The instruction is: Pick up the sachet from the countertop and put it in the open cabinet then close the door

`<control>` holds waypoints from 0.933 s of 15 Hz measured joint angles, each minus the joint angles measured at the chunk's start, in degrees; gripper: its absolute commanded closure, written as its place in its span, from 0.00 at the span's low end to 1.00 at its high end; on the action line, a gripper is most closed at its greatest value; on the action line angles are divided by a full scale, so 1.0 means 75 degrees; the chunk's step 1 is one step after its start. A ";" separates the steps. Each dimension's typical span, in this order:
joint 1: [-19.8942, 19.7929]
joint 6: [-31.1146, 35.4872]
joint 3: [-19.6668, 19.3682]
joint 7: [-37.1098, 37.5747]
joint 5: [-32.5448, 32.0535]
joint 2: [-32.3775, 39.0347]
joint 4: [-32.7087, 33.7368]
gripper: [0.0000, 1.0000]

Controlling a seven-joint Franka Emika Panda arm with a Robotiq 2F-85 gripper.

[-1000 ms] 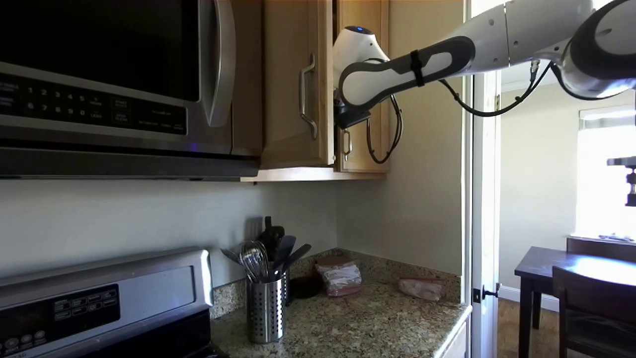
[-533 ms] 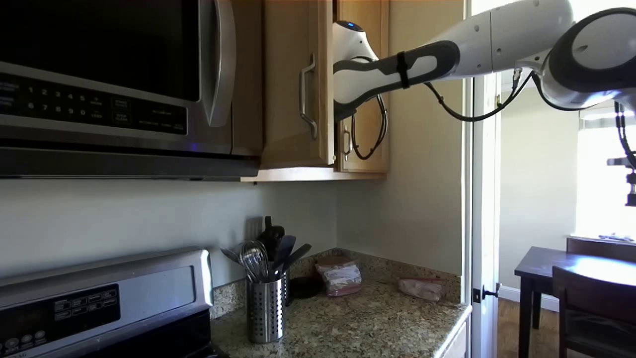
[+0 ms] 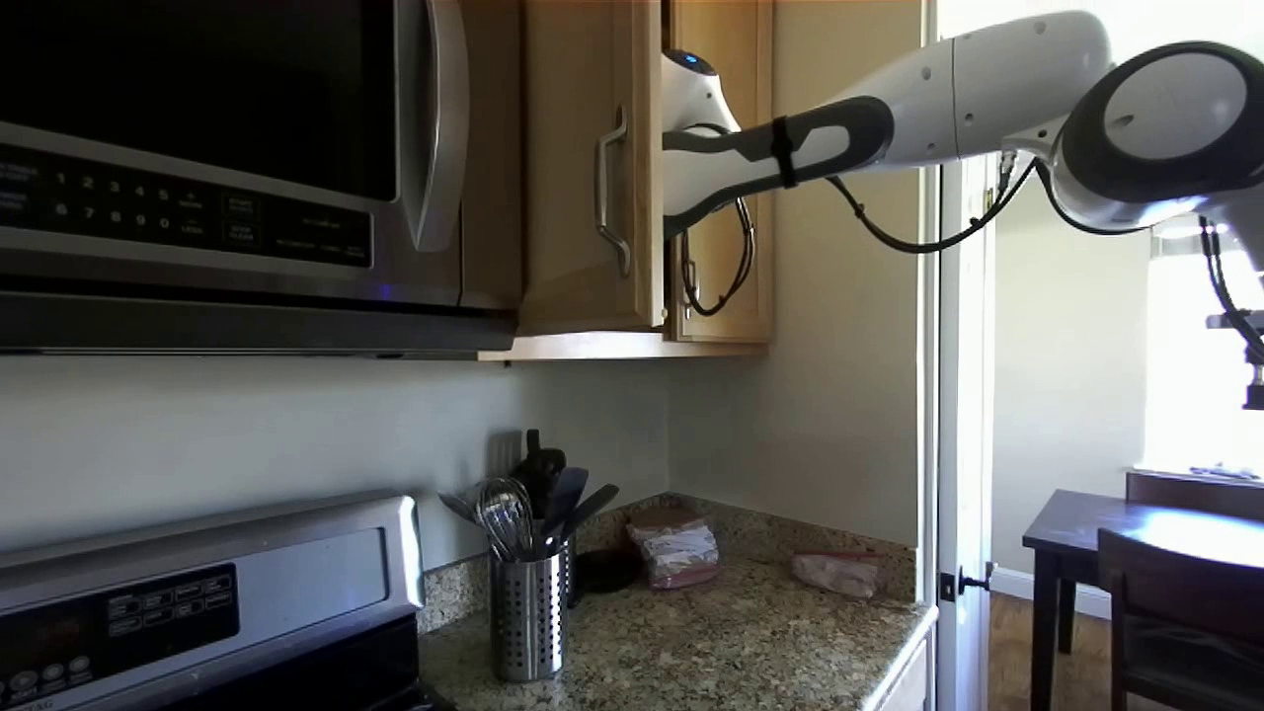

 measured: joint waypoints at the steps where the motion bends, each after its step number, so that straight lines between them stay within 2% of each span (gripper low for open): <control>1: 0.0000 -0.0014 0.0000 -0.0003 0.0000 0.0003 0.0009 0.44; 7: 0.0000 -0.0172 -0.0008 0.0001 -0.0007 0.0004 0.0086 0.04; 9: 0.0002 -0.0348 -0.0016 0.0017 -0.0015 0.0004 0.0125 0.00; 14: 0.0078 -0.1441 -0.0011 0.0299 -0.0021 -0.0039 0.0233 0.00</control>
